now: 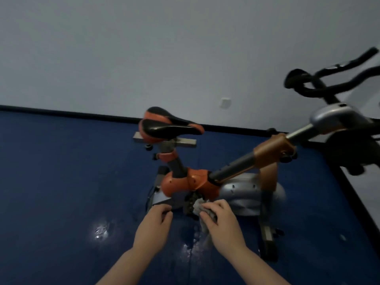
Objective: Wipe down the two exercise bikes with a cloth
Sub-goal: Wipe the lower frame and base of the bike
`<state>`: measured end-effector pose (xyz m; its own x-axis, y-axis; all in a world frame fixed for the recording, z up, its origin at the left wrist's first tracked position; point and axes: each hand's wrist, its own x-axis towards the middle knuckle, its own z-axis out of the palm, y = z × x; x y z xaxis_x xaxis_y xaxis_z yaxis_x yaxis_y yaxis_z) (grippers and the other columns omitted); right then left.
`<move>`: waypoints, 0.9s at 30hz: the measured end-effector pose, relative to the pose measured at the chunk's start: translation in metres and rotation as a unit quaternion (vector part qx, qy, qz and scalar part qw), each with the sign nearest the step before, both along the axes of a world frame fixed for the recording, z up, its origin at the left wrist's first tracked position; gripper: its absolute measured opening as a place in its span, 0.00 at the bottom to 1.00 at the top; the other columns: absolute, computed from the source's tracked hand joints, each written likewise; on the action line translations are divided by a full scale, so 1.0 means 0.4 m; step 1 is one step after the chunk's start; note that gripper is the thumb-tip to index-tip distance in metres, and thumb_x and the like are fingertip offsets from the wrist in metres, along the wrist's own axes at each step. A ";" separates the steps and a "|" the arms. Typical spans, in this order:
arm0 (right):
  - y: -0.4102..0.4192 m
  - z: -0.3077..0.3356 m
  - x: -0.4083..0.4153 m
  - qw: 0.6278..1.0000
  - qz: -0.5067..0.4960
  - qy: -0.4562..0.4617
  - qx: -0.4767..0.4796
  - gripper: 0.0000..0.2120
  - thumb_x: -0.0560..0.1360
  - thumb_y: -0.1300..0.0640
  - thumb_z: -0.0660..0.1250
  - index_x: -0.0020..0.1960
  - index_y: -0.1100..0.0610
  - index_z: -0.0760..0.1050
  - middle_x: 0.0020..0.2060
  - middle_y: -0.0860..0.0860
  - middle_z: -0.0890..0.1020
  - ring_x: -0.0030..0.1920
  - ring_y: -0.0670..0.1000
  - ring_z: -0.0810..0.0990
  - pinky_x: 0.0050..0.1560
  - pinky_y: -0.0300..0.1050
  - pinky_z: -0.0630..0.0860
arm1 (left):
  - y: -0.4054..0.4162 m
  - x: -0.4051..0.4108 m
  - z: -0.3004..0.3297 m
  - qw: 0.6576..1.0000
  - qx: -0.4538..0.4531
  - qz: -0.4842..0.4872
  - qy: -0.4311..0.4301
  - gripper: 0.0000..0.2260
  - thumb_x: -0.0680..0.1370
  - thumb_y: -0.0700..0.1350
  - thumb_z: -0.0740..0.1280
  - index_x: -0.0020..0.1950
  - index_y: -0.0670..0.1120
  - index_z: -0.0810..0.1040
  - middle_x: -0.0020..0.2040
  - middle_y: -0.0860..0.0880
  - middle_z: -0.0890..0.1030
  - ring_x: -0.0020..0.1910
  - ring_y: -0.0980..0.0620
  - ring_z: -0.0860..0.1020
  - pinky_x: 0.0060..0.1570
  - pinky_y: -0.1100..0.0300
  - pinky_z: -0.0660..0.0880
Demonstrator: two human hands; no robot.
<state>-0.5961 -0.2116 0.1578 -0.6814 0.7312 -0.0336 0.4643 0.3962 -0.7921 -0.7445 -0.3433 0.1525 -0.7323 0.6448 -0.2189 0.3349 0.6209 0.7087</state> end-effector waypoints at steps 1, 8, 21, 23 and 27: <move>-0.025 -0.003 -0.037 1.000 0.009 -0.003 0.004 0.07 0.76 0.48 0.66 0.54 0.43 0.77 0.47 0.36 0.70 0.49 0.34 0.73 0.44 0.31 0.71 | -0.038 -0.026 0.003 1.000 -0.001 0.010 -0.002 0.11 0.79 0.50 0.61 0.60 0.54 0.76 0.56 0.57 0.77 0.50 0.60 0.75 0.49 0.62 0.71; -0.269 -0.020 -0.331 0.999 0.043 -0.021 -0.016 0.08 0.77 0.50 0.65 0.56 0.47 0.78 0.49 0.39 0.71 0.48 0.39 0.74 0.48 0.34 0.70 | -0.343 -0.268 0.026 0.998 -0.010 0.054 -0.013 0.11 0.80 0.51 0.59 0.61 0.55 0.74 0.58 0.59 0.74 0.52 0.59 0.75 0.56 0.58 0.73; -0.494 0.001 -0.684 0.997 0.055 -0.044 -0.023 0.10 0.77 0.51 0.65 0.58 0.50 0.77 0.50 0.42 0.72 0.50 0.41 0.74 0.52 0.38 0.72 | -0.582 -0.597 -0.003 0.996 0.013 0.073 -0.055 0.13 0.80 0.51 0.60 0.64 0.54 0.73 0.59 0.59 0.74 0.53 0.62 0.73 0.52 0.65 0.68; -0.485 -0.003 -0.727 0.997 0.059 -0.051 -0.015 0.10 0.77 0.51 0.65 0.57 0.50 0.77 0.51 0.43 0.72 0.50 0.40 0.74 0.50 0.35 0.71 | -0.566 -0.635 -0.007 0.995 0.026 0.075 -0.064 0.13 0.80 0.50 0.60 0.64 0.54 0.73 0.59 0.59 0.74 0.53 0.62 0.72 0.53 0.65 0.68; -0.452 -0.020 -0.833 0.997 0.059 -0.044 -0.009 0.09 0.77 0.50 0.65 0.57 0.48 0.77 0.50 0.39 0.72 0.50 0.35 0.73 0.44 0.28 0.68 | -0.510 -0.734 -0.008 0.995 0.040 0.064 -0.060 0.13 0.80 0.49 0.60 0.65 0.54 0.73 0.60 0.59 0.74 0.54 0.62 0.73 0.53 0.65 0.69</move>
